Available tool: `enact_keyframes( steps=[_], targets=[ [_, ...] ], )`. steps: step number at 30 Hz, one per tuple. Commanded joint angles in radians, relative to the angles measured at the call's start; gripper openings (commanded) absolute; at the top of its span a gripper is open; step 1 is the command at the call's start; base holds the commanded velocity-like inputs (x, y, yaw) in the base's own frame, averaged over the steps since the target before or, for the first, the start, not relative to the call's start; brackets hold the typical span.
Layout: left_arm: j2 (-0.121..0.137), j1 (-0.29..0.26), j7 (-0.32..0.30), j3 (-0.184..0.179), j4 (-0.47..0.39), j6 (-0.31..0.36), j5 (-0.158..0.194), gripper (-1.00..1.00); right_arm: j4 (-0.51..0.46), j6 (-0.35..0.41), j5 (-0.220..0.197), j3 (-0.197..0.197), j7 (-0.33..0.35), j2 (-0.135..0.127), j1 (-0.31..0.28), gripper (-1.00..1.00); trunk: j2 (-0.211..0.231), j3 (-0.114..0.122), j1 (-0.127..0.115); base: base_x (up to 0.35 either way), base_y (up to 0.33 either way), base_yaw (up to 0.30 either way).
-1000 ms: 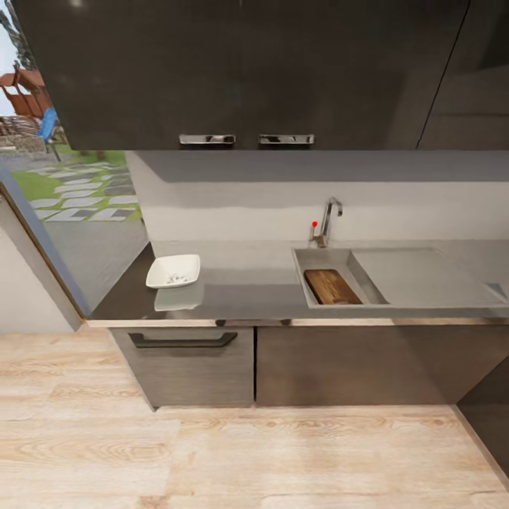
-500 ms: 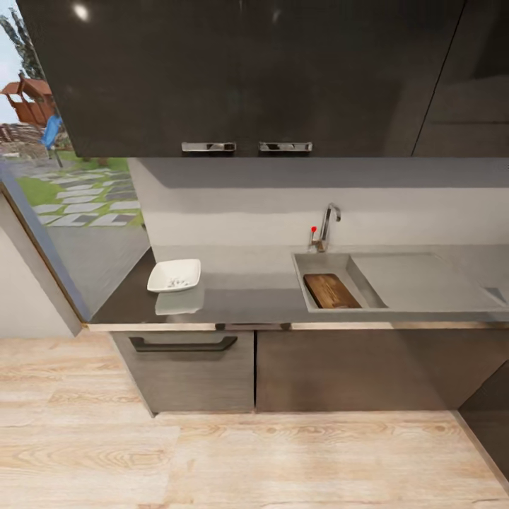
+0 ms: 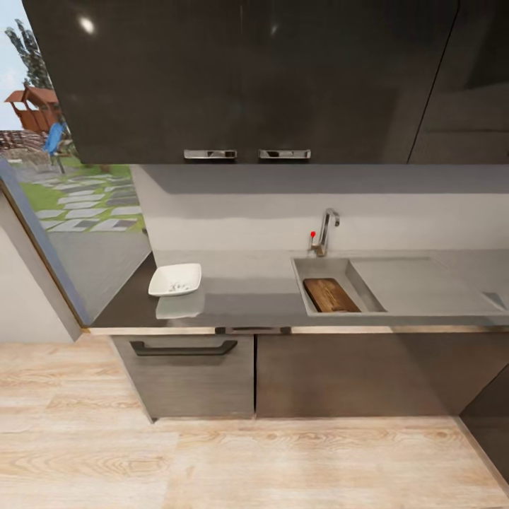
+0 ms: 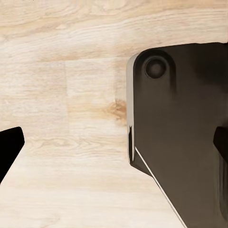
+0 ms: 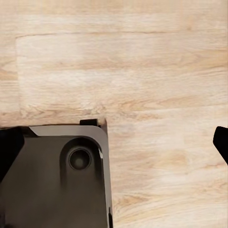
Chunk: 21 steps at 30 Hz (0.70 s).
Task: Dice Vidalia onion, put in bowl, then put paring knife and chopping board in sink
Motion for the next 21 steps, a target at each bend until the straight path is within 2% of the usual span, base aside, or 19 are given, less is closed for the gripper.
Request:
enact_keyframes(
  steps=[1,21],
  targets=[
    [0.0,0.0,0.005,-0.009,0.001,-0.004,0.003,1.0,0.002,-0.003,0.011,-0.005,-0.005,0.0,-0.001,1.0,-0.002,0.0,0.001,0.0,0.0,0.0],
    [0.0,0.0,0.005,-0.008,0.001,-0.004,0.003,1.0,0.001,-0.004,0.011,-0.002,-0.002,-0.003,-0.001,1.0,-0.002,0.029,0.001,0.0,0.0,0.0]
  ],
)
